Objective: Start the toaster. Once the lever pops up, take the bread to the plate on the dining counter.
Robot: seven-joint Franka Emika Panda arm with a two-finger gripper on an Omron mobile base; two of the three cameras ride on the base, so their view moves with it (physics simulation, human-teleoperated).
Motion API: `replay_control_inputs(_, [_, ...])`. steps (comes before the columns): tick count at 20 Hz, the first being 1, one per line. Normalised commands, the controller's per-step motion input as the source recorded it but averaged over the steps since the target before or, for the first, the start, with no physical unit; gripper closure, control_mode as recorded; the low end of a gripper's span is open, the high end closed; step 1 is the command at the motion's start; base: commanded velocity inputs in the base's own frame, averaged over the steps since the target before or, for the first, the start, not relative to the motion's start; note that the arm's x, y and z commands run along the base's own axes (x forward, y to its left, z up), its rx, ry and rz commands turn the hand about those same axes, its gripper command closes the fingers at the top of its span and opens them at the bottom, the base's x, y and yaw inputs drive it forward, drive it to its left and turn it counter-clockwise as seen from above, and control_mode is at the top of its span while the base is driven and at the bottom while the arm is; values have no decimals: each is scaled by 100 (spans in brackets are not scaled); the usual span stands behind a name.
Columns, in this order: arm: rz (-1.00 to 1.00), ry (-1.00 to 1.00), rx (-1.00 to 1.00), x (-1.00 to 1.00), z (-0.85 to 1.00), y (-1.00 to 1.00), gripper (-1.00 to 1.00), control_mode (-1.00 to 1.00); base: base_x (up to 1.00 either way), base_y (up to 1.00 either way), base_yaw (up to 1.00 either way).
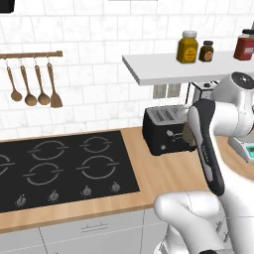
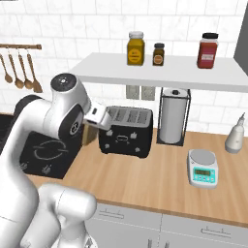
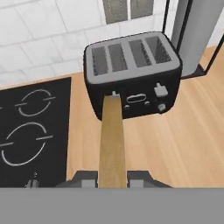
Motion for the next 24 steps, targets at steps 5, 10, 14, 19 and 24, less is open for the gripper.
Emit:
replay_control_inputs(5, [0,18,0,-29,2,47,100,-100,0,0,0])
replay_control_inputs(10, [0,6,0,-14,0,18,100,100,-26,1,-2])
replay_control_inputs(14, [0,0,0,0,0,0,100,100,-86,0,-13])
replay_control_inputs(19, [0,0,0,0,0,0,100,100,-59,-1,-19])
replay_control_inputs(24, [0,0,0,0,0,0,100,100,-16,-17,-74])
